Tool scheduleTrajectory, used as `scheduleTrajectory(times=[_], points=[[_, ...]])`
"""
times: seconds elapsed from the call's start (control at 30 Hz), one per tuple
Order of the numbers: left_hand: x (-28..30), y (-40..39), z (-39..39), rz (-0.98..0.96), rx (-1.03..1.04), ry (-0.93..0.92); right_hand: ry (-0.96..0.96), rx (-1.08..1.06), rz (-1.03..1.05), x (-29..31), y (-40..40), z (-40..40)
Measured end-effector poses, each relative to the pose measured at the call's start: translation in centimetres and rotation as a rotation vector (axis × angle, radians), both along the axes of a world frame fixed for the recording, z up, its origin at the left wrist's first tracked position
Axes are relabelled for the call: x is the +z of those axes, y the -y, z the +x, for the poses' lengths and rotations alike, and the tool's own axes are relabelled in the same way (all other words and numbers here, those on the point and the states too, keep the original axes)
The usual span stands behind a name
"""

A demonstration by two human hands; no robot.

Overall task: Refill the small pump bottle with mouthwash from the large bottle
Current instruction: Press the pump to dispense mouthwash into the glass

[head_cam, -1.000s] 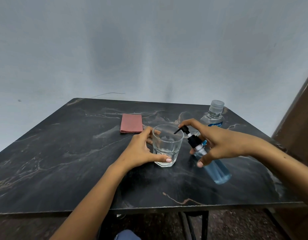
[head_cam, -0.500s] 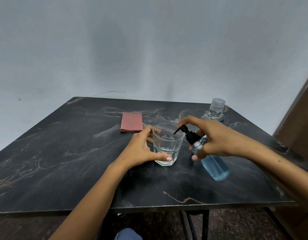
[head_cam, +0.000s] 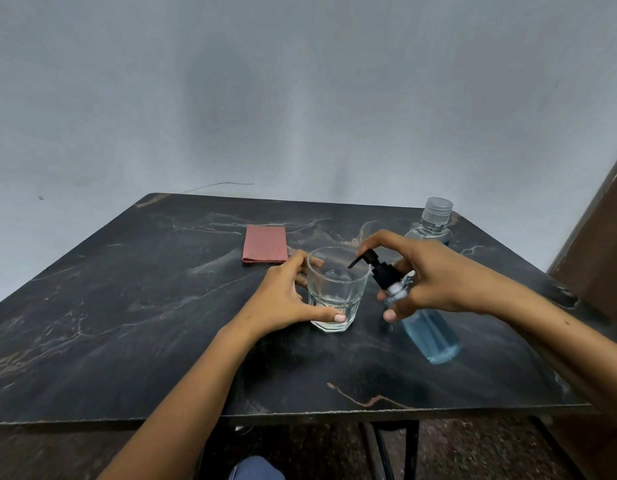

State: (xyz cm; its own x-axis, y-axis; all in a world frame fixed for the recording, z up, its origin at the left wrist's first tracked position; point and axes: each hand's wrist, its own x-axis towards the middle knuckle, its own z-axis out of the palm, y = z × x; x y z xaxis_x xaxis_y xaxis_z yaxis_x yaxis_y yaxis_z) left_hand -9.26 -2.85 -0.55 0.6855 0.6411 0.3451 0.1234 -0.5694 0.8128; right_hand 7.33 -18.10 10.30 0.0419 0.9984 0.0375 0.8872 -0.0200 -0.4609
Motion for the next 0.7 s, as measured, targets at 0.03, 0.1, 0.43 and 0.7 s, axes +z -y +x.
scheduleTrajectory(times=[0.03, 0.1, 0.43, 0.7], points=[[0.01, -0.01, 0.0, -0.001, -0.001, -0.001, -0.001, -0.002, 0.003, 0.03, -0.02, 0.0], [0.04, 0.0, 0.01, -0.002, -0.002, -0.002, -0.002, -0.003, 0.011, 0.05, -0.09, -0.07], [0.1, 0.03, -0.07, -0.003, -0.007, -0.003, 0.007, 0.004, 0.036, -0.13, -0.1, 0.31], [0.01, 0.0, -0.01, -0.002, -0.006, 0.003, -0.029, -0.025, 0.091, -0.49, -0.13, 0.89]])
